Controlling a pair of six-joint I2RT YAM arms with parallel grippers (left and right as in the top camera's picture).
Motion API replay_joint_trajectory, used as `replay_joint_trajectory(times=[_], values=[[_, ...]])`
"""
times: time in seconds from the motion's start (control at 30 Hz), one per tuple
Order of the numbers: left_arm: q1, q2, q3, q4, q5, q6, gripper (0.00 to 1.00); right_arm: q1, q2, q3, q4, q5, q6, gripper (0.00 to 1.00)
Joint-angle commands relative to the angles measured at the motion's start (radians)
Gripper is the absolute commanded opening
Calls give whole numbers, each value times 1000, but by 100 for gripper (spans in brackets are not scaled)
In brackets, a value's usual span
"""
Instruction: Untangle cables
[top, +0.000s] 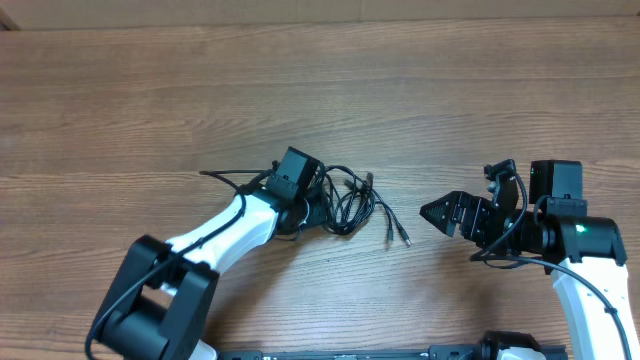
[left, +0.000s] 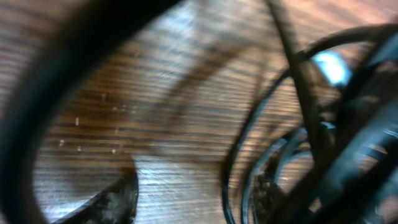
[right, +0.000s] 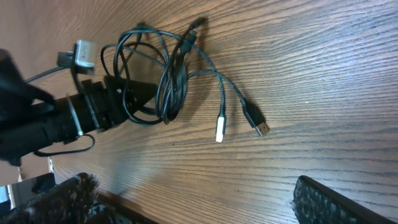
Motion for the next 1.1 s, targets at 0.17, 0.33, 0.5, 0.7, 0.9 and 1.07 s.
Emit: replay_joint_trajectory(times=[0.17, 0.33, 0.5, 0.7, 0.9, 1.07], values=[[-7, -61, 2, 23, 29, 91, 4, -3, -13, 4, -21, 0, -2, 100], [-18, -280, 2, 103, 172, 362, 4, -3, -13, 4, -4, -231, -61, 94], [-27, -351, 2, 187, 364, 452, 4, -3, -13, 4, 64, -454, -60, 89], [-69, -351, 2, 238, 489, 444, 4, 2, -13, 4, 92, -473, -54, 85], [-207, -351, 2, 284, 329, 444, 4, 104, -13, 4, 157, -452, -53, 83], [-230, -351, 2, 327, 326, 444, 4, 158, -13, 4, 153, -381, -53, 59]])
